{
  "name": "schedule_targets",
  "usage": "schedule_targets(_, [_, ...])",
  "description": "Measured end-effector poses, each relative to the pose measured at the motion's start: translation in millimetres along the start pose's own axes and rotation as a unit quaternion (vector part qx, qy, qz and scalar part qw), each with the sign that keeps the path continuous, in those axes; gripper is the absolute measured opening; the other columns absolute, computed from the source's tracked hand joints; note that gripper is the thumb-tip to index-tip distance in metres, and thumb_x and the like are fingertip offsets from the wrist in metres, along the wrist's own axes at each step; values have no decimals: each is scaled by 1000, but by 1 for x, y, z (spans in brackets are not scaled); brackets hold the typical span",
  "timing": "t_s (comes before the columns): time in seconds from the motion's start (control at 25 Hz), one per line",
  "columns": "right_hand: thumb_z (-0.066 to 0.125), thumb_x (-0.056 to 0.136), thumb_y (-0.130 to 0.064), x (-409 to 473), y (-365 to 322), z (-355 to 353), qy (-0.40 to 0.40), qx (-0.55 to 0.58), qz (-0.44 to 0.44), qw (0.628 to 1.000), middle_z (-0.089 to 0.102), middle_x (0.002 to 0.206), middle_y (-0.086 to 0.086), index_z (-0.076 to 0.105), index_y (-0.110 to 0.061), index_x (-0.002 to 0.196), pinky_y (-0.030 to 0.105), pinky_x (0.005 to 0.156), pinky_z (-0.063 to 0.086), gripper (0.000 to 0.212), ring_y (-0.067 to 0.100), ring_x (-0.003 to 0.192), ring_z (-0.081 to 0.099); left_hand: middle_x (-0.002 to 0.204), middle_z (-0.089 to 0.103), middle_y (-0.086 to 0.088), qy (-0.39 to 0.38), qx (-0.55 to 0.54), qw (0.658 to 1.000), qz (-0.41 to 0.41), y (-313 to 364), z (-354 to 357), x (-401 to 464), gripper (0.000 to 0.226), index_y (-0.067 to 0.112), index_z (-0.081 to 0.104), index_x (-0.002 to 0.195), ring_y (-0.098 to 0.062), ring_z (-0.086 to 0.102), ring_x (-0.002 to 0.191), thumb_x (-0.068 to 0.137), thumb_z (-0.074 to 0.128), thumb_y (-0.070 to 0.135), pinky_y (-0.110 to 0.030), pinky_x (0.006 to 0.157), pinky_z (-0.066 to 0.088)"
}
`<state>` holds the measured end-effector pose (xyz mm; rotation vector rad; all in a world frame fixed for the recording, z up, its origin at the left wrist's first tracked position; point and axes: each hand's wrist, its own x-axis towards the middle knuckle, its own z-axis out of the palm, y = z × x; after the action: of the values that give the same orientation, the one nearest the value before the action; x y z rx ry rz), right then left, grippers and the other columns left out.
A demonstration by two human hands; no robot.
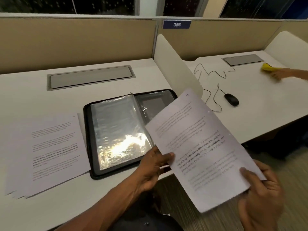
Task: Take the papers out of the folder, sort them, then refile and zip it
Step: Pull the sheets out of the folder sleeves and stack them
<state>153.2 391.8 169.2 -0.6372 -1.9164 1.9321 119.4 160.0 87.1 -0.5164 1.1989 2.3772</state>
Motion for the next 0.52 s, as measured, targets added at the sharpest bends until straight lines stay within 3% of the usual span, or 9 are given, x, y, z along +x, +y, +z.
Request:
schedule_targets(0.12, [63, 91, 1, -17, 10, 47, -73, 36, 72, 994, 66, 100, 1, 62, -18, 105, 25, 64, 55, 24, 20, 92, 63, 125, 69, -10, 32, -49, 996, 64, 32, -37, -21, 45, 20, 57, 132, -35, 66, 112, 90, 67, 7, -47, 88, 56])
schedule_targets(0.24, [67, 88, -1, -37, 30, 95, -129, 45, 127, 982, 65, 115, 3, 57, -18, 125, 29, 72, 57, 42, 20, 105, 64, 122, 70, -7, 90, -22, 989, 118, 52, -77, -47, 48, 25, 55, 132, -30, 69, 110, 91, 66, 4, -49, 82, 59])
schedule_targets(0.44, [70, 83, 9, -77, 67, 168, -270, 2, 147, 952, 65, 119, 2, 59, -28, 123, 48, 87, 60, 56, 24, 110, 64, 112, 73, 0, 289, 120, 923, 225, 72, -167, -84, 59, 31, 55, 135, -18, 72, 100, 87, 70, 0, -41, 82, 60])
schedule_targets(0.52, [70, 85, 10, -96, 83, 196, -333, -34, 143, 931, 67, 116, 2, 59, -33, 121, 43, 85, 61, 57, 23, 108, 66, 110, 73, 3, 345, 159, 898, 222, 78, -210, -98, 61, 36, 55, 136, -17, 71, 97, 86, 73, 5, -40, 82, 59])
